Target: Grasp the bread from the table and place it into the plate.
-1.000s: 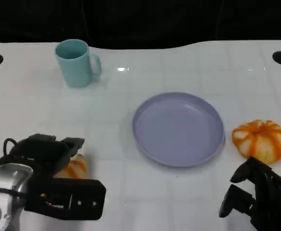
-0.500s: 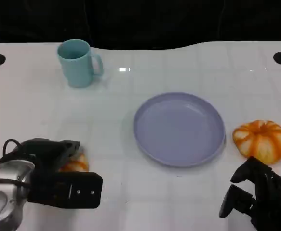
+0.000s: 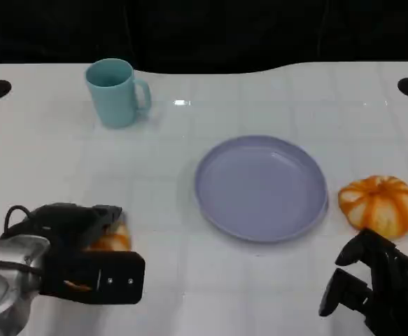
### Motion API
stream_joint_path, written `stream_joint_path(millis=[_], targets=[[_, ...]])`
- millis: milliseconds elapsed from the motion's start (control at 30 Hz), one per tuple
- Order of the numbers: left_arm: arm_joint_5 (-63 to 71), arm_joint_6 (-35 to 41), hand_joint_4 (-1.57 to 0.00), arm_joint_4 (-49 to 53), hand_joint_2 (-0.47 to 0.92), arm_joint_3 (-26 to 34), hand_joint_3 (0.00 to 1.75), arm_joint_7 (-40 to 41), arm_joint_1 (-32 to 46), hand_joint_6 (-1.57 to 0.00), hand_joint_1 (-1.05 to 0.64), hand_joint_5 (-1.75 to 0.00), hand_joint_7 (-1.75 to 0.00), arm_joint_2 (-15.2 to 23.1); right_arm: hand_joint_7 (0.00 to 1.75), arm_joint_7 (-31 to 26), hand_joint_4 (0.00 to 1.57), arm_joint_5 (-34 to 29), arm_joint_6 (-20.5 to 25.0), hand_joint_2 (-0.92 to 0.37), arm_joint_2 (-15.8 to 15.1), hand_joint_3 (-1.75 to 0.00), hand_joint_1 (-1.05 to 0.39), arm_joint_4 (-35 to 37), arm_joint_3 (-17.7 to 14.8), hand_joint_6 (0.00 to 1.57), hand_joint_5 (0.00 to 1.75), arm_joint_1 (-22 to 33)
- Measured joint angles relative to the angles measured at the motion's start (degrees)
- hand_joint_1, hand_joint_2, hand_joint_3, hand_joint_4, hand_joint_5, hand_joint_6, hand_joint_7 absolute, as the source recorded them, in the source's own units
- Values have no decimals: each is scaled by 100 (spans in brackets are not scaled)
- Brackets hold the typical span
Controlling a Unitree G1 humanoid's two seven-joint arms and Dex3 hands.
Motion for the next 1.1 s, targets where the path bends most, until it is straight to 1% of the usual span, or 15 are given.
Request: stream_joint_path(millis=[100, 167, 200, 267, 333, 400, 467, 500, 533, 567, 600, 633, 667, 767, 1100], targets=[[-172, -191, -52, 178, 92, 45, 8, 343, 6, -45, -21, -28, -7, -16, 167, 1, 64, 0, 0, -92, -2, -45, -52, 0, -7, 43, 175, 0], [-198, -291, -61, 273, 92, 46, 11, 560, 7, -51, -19, -34, -7, -28, 167, 1, 64, 0, 0, -92, -2, -44, -53, 0, -15, 44, 175, 0], [-200, -334, -65, 322, 92, 45, 13, 679, 6, -57, -19, -43, -6, -37, 167, 0, 64, -1, 0, -92, -2, -44, -53, -1, -17, 44, 175, 0], [-206, -441, -62, 428, 92, 45, 18, 898, 5, -66, -19, -70, -3, -50, 167, 0, 64, 0, 0, -92, -1, -44, -53, -1, -23, 44, 175, 0], [-210, -525, -61, 499, 92, 46, 19, 1069, 3, -68, -19, -77, -2, -55, 167, 0, 64, 0, 0, -92, -1, -44, -53, -1, -27, 44, 175, 0], [-217, -600, -70, 581, 92, 46, 27, 1204, -14, -94, -25, -115, -11, -62, 167, 0, 64, 0, 0, -92, -1, -44, -53, -1, -32, 44, 175, 0], [-284, -733, -74, 739, 92, 55, 28, 1449, -57, -105, -26, -128, -15, -81, 166, 0, 64, 0, 1, -92, -2, -44, -53, 0, -34, 44, 175, 0], [-341, -807, -78, 836, 92, 65, 30, 1579, -86, -109, -25, -141, -33, -97, 166, 0, 64, 0, 2, -92, -2, -44, -53, -1, -36, 44, 175, 0], [-373, -872, -79, 923, 92, 76, 30, 1691, -111, -104, -25, -146, -51, -110, 166, 0, 63, 1, 4, -92, -2, -44, -53, -1, -36, 44, 175, -1], [-395, -929, -80, 983, 92, 85, 31, 1781, -122, -101, -25, -148, -61, -117, 166, 0, 63, 1, 5, -92, -3, -44, -53, -2, -37, 43, 175, 0], [-406, -986, -82, 1040, 92, 89, 31, 1867, -132, -79, -22, -164, -126, -125, 166, 0, 63, 1, 6, -92, -3, -44, -53, -2, -39, 43, 175, -1], [-401, -1044, -84, 1098, 92, 88, 32, 2003, -135, -70, -21, -169, -150, -132, 166, 0, 63, 1, 6, -92, -3, -44, -53, -3, -38, 44, 175, -1], [-397, -1113, -85, 1159, 92, 87, 36, 2208, -129, -65, -21, -172, -164, -151, 166, 0, 63, 1, 6, -92, -3, -44, -53, -5, -39, 44, 175, -2], [-399, -1341, -84, 1336, 92, 91, 40, 2733, -113, -62, -20, -174, -174, -204, 167, 0, 63, -1, 5, -92, -4, -44, -54, -6, -39, 44, 175, -5], [-535, -1886, -84, 1744, 87, 148, 44, 3434, -123, -60, -19, -175, -175, -240, 167, -7, 64, 3, 6, -92, -3, -43, -53, -4, -43, 44, 175, -14]])
